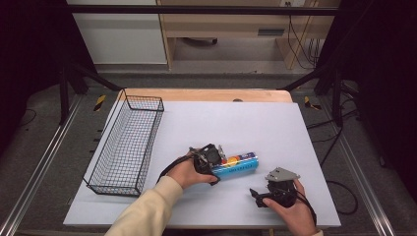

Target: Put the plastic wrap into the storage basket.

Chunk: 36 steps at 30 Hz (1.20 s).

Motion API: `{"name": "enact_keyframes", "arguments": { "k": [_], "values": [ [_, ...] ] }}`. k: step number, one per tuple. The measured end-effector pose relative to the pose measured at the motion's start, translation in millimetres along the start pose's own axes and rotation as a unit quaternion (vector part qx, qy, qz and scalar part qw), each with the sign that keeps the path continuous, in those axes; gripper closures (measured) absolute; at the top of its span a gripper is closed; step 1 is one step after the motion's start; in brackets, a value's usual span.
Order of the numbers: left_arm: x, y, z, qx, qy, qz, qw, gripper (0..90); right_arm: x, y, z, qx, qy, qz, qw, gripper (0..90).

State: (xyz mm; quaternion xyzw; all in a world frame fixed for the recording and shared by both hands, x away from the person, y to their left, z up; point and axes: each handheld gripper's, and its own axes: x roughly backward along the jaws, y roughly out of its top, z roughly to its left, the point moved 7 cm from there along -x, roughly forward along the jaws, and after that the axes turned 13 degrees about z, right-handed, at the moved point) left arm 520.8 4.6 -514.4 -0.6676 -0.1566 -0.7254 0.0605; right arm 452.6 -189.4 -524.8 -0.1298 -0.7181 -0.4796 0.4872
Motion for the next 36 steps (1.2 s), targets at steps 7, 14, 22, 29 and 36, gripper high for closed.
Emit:
{"name": "enact_keyframes", "arguments": {
  "k": [7,14,22,29,36],
  "values": [
    [0.4,0.8,-1.7,-0.008,0.012,0.008,0.9999,30.3,0.2,0.2,-0.1,0.001,0.000,-0.001,1.0000,6.4],
    [1.5,0.5,-4.0,-0.009,0.022,0.006,0.9997,30.9,0.1,-0.2,-0.6,0.000,0.001,-0.001,1.0000,6.5],
    [6.6,0.8,-3.3,0.003,0.021,-0.005,0.9998,31.2,0.4,0.0,-0.5,0.002,0.001,-0.002,1.0000,6.5],
    [15.1,0.2,-5.0,0.003,0.030,-0.007,0.9995,31.3,0.4,0.0,-0.5,0.003,0.000,-0.002,1.0000,6.5],
    [29.0,-0.3,-6.3,0.002,0.041,-0.011,0.9991,31.3,1.1,0.2,-0.8,0.003,-0.001,-0.003,1.0000,6.5]
  ]
}}
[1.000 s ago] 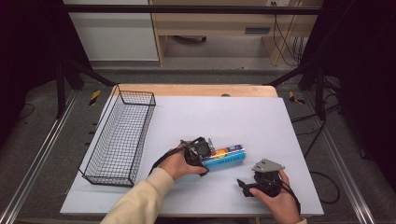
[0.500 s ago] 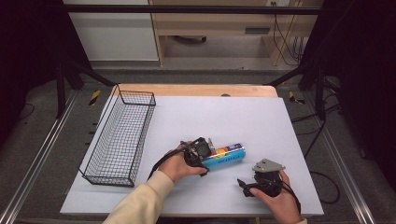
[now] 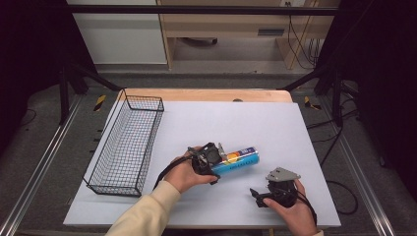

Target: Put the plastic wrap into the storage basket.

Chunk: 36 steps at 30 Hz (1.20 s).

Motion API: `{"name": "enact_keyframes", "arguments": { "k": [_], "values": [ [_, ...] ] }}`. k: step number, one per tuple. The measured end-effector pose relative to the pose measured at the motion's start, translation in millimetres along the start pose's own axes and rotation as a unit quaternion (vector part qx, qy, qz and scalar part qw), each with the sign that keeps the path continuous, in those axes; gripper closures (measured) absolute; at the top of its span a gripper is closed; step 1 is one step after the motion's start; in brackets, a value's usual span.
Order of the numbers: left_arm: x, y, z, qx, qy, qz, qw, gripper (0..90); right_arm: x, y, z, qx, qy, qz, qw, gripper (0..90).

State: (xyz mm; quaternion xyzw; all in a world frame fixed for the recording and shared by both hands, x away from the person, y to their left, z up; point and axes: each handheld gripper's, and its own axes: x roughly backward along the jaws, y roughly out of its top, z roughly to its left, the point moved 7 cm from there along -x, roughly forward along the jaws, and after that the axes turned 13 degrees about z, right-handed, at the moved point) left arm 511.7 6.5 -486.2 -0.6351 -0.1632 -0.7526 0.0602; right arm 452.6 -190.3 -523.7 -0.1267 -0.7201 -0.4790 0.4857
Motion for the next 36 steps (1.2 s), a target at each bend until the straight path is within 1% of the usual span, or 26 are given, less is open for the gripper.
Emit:
{"name": "enact_keyframes", "arguments": {
  "k": [3,5,7,8,10,14,15,16,17,19,20,22,27,29,36],
  "values": [
    [7.1,-0.2,-0.3,0.003,0.003,-0.008,1.0000,31.4,0.1,-0.1,0.0,-0.001,0.000,-0.001,1.0000,6.5],
    [12.5,-1.2,-0.5,0.002,0.008,-0.009,0.9999,31.3,0.1,-0.1,-0.3,-0.001,0.000,-0.001,1.0000,6.5],
    [14.6,-1.8,-0.5,0.001,0.011,-0.009,0.9999,31.4,0.1,-0.1,-0.2,-0.002,-0.001,0.000,1.0000,6.5],
    [16.3,-2.1,-1.5,0.007,0.010,-0.012,0.9999,31.4,0.0,-0.1,-0.1,-0.002,-0.001,0.000,1.0000,6.5],
    [20.7,-3.3,-1.0,0.004,0.015,-0.013,0.9998,31.4,-0.1,0.0,0.2,-0.001,0.000,0.000,1.0000,6.6],
    [28.6,-5.4,-2.5,0.015,0.020,-0.020,0.9995,31.4,0.1,-0.1,0.0,-0.003,-0.001,0.000,1.0000,6.6],
    [30.6,-5.8,-2.3,0.015,0.025,-0.021,0.9994,31.4,0.2,-0.1,0.2,-0.003,0.000,0.000,1.0000,6.6],
    [34.4,-6.3,-1.3,0.013,0.034,-0.023,0.9991,31.4,0.1,0.0,-0.1,-0.003,-0.001,0.000,1.0000,6.6],
    [34.4,-6.3,-1.3,0.013,0.034,-0.023,0.9991,31.4,0.1,0.0,-0.1,-0.003,-0.001,0.000,1.0000,6.6],
    [41.0,-7.3,-1.7,0.020,0.046,-0.029,0.9983,31.5,0.0,-0.1,-0.2,-0.003,-0.002,-0.001,1.0000,6.6],
    [41.0,-7.3,-1.7,0.020,0.046,-0.029,0.9983,31.5,0.0,-0.1,-0.2,-0.003,-0.002,-0.001,1.0000,6.6],
    [49.6,-8.5,-1.2,0.018,0.072,-0.027,0.9968,31.5,0.2,-0.3,-0.5,-0.003,-0.002,0.001,1.0000,6.6],
    [59.8,-10.2,-1.2,0.026,0.085,-0.026,0.9957,31.5,0.1,-0.3,-0.7,-0.002,-0.003,0.000,1.0000,6.6],
    [65.2,-11.3,-0.8,0.026,0.096,-0.026,0.9947,31.5,0.0,-0.3,-0.8,-0.001,-0.002,-0.001,1.0000,6.6],
    [87.5,-21.1,2.8,0.040,0.114,-0.030,0.9922,31.5,0.1,-0.4,-0.6,-0.004,-0.001,-0.001,1.0000,6.6]
  ]
}}
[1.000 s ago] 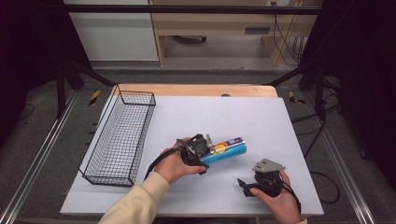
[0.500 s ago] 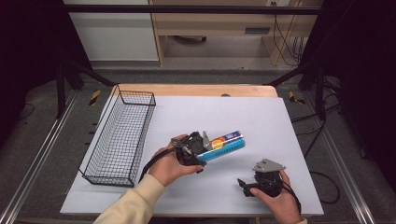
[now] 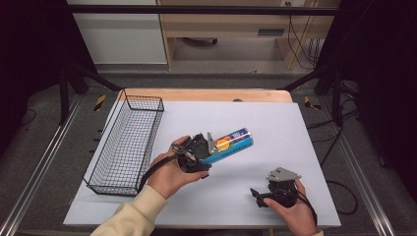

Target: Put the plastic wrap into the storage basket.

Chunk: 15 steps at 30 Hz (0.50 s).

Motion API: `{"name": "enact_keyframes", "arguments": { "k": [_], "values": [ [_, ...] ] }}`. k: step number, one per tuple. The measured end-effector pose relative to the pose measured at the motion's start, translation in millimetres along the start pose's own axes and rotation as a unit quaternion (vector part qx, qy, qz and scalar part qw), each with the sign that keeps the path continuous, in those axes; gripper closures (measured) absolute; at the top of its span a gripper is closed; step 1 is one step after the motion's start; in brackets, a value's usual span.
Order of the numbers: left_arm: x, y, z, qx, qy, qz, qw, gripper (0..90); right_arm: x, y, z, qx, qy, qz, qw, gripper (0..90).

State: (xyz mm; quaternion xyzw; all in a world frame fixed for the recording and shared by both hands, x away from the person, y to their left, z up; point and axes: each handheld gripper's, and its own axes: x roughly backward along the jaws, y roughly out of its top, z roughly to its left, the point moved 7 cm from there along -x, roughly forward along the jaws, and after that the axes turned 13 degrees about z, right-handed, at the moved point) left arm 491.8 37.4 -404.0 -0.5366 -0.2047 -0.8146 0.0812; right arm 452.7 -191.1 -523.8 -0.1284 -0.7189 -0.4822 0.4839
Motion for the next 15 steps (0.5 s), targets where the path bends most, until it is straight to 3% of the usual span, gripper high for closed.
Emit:
{"name": "enact_keyframes", "arguments": {
  "k": [15],
  "values": [
    [33.7,-20.3,23.3,0.026,0.027,-0.008,0.9993,31.6,0.6,-0.4,-1.4,-0.002,-0.002,0.000,1.0000,6.7]
  ]
}}
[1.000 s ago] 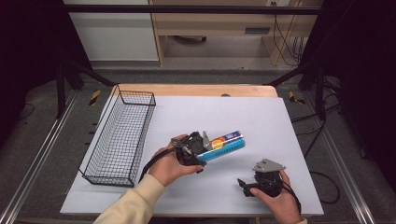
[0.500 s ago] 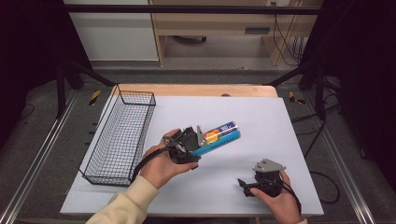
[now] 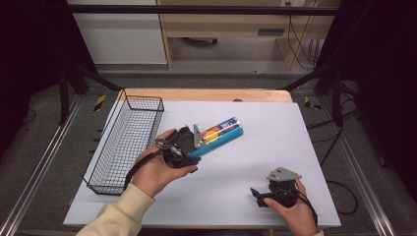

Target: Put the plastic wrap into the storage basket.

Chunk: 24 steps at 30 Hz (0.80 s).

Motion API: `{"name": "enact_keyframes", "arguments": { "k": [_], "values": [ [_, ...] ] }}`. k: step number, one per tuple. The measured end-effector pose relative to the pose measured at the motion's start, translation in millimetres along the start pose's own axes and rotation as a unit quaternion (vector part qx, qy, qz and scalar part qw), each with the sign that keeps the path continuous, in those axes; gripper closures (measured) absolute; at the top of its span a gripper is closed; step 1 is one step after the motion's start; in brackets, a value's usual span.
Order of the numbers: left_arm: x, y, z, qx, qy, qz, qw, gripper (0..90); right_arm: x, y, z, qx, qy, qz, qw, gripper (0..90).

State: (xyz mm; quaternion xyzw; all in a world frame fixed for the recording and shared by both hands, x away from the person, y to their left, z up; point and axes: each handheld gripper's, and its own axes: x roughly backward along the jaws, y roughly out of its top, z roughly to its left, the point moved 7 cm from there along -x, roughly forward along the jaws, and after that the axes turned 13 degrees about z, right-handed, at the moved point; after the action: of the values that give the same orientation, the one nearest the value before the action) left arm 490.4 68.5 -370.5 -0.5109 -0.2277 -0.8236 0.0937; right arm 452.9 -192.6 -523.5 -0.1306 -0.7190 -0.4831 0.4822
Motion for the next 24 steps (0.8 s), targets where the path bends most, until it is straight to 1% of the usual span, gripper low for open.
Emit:
{"name": "enact_keyframes", "arguments": {
  "k": [8,12,16,17,18,19,20,23,24],
  "values": [
    [9.6,-16.2,14.7,0.019,0.012,0.003,0.9997,31.6,-0.1,-0.1,-1.3,0.000,-0.001,-0.001,1.0000,6.7],
    [14.3,-24.7,21.1,0.030,0.018,0.004,0.9994,31.6,0.3,-0.2,-1.6,-0.004,0.000,-0.002,1.0000,6.7],
    [16.9,-29.8,24.2,0.034,0.019,0.007,0.9992,31.6,0.6,-0.1,-1.9,-0.003,-0.001,-0.003,1.0000,6.8],
    [18.2,-33.5,26.7,0.039,0.023,0.008,0.9989,31.6,1.0,-0.1,-1.5,-0.007,0.000,-0.004,1.0000,6.8],
    [18.2,-33.5,26.7,0.039,0.023,0.008,0.9989,31.7,1.2,-0.3,-1.6,-0.007,0.000,-0.003,1.0000,6.8],
    [19.0,-37.4,29.0,0.045,0.023,0.006,0.9987,31.6,1.1,-0.3,-2.1,-0.006,-0.001,-0.004,1.0000,6.8],
    [19.0,-37.4,29.0,0.045,0.023,0.006,0.9987,31.6,1.1,-0.3,-2.1,-0.006,-0.001,-0.004,1.0000,6.8],
    [20.4,-44.8,33.0,0.052,0.026,0.010,0.9983,31.6,1.3,-0.4,-3.0,-0.005,-0.004,-0.004,1.0000,6.8],
    [20.3,-49.9,35.8,0.059,0.027,0.010,0.9979,31.6,1.7,-0.2,-3.1,-0.005,-0.005,-0.005,1.0000,7.6]
  ]
}}
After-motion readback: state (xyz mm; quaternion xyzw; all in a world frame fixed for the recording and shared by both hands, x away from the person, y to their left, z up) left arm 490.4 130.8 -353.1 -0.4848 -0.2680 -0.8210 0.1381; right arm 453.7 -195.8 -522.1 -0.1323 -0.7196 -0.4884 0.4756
